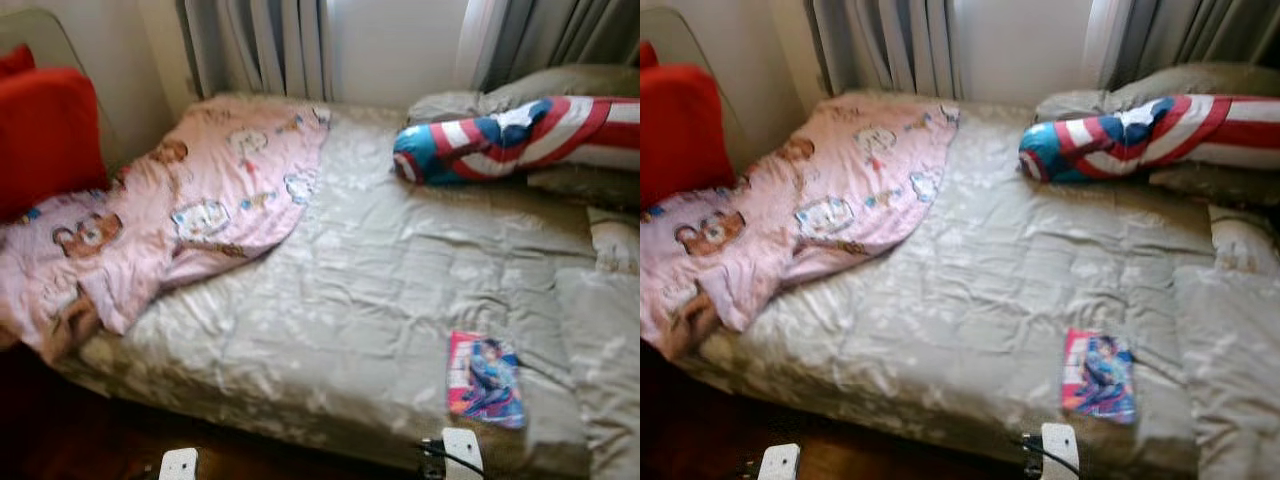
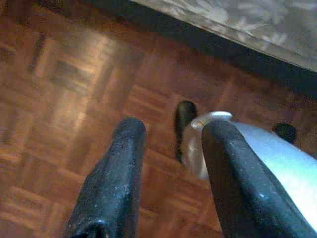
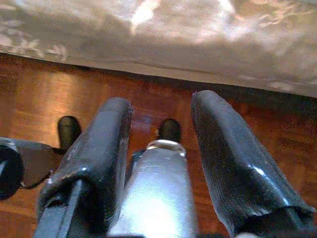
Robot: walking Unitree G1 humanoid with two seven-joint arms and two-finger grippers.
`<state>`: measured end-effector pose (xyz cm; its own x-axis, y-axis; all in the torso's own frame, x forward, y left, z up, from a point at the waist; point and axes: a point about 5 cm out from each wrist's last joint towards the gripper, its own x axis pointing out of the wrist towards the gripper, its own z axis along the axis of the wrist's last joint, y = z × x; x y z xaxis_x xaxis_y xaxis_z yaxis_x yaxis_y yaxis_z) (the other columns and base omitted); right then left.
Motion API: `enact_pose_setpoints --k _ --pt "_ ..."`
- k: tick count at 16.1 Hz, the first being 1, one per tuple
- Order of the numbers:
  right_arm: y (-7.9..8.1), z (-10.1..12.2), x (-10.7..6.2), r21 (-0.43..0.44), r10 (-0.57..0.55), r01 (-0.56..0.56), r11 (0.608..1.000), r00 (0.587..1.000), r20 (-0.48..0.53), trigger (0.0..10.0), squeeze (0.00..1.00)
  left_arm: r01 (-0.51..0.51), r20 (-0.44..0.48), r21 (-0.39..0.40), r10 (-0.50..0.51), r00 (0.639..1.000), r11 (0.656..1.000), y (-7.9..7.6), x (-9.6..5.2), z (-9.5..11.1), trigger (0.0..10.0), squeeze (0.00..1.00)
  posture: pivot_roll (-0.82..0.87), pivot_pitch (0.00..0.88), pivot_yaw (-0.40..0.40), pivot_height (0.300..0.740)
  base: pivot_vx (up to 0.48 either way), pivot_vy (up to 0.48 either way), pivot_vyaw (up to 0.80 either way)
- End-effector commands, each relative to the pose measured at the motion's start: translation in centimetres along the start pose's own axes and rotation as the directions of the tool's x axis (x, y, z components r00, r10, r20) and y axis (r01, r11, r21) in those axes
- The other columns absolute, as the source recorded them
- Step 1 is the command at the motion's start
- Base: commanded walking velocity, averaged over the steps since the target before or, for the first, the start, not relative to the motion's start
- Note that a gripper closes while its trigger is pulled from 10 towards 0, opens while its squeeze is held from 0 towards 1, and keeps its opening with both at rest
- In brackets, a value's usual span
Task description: Clean up the room
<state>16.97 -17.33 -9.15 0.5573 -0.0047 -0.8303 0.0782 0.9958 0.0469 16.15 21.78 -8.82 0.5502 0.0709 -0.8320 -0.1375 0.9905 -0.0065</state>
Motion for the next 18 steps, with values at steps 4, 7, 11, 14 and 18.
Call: enact_pose_setpoints --k 4,7,11,14,18 --pt "-0.9 -0.9 -0.3 0.0 -0.021 0.021 1.0 1.0 -0.021 10.0 0.0 0.012 -0.012 0.006 -0.012 1.0 1.0 -0.7 0.1 -0.2 10.0 0.0 0.02 0.054 0.007 0.74 0.0 0.293 0.0" --pt "-0.9 -1.0 -0.3 0.0 -0.021 0.021 1.0 0.999 -0.025 10.0 0.0 0.015 0.001 0.004 -0.015 1.0 1.0 -0.8 0.2 0.4 10.0 0.0 0.02 0.054 0.006 0.74 0.0 0.291 0.0" --pt "-0.5 -0.7 -0.2 -0.001 -0.015 0.015 1.0 1.0 -0.022 10.0 0.0 0.019 -0.002 0.004 -0.019 1.0 1.0 -1.2 0.2 0.2 10.0 0.0 0.02 0.054 0.007 0.74 0.0 0.303 0.0" --pt "-0.4 -0.7 -0.2 0.0 -0.012 0.012 1.0 1.0 -0.019 10.0 0.0 0.027 -0.009 0.005 -0.027 1.0 1.0 -2.2 0.3 0.0 10.0 0.0 0.02 0.053 0.008 0.74 0.0 0.304 0.0" --pt "-0.2 -0.6 -0.1 0.002 -0.01 0.01 1.0 1.0 -0.017 10.0 0.0 0.029 -0.007 0.007 -0.029 1.0 1.0 -2.3 0.3 0.0 10.0 0.0 0.02 0.052 0.009 0.74 0.0 0.307 0.0"
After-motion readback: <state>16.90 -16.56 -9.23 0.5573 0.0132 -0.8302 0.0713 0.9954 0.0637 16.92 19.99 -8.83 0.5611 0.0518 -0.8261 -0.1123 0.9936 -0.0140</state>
